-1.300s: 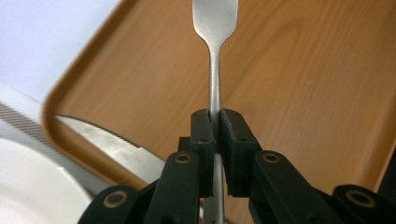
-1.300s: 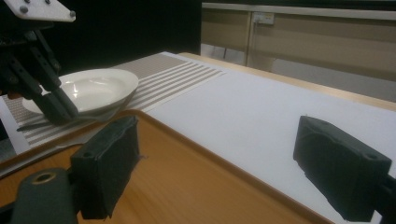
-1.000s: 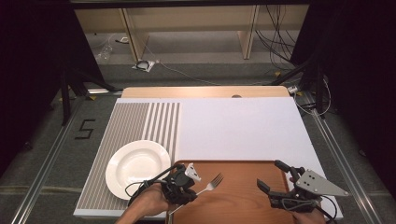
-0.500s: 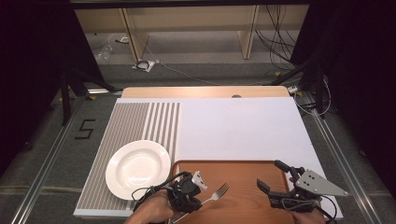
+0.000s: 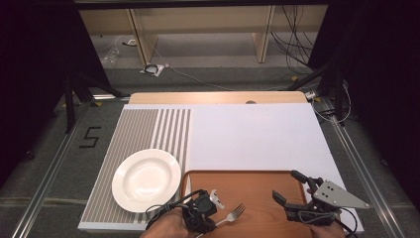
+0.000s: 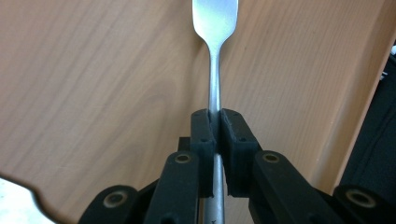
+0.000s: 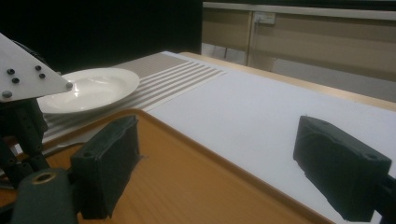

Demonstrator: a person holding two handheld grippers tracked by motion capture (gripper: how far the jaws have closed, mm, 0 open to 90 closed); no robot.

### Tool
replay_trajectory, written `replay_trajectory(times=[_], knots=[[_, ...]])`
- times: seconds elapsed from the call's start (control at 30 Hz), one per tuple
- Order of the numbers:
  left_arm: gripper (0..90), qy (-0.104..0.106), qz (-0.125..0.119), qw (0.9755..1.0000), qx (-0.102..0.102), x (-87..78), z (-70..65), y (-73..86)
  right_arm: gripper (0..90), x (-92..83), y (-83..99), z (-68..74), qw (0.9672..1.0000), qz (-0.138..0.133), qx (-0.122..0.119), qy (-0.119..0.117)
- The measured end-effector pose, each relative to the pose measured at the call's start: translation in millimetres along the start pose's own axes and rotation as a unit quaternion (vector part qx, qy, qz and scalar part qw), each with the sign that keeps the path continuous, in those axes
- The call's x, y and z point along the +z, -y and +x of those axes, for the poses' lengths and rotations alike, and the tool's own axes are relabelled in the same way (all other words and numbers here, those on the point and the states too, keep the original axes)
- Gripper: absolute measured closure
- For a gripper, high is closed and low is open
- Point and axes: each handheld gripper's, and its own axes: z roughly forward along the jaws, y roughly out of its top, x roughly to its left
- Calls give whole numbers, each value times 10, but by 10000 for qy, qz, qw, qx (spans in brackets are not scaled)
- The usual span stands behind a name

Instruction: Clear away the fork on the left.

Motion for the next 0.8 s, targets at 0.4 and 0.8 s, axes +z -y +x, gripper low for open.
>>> replay_trajectory(times=[0.4, 0.8], knots=[[833, 48, 179, 9998, 15, 75, -22, 12, 154, 0, -1, 0, 10000, -7, -13, 0], [522, -138, -208, 9995, 194, -45, -93, -32, 154, 8, 2, -2, 10000, -12, -14, -14]])
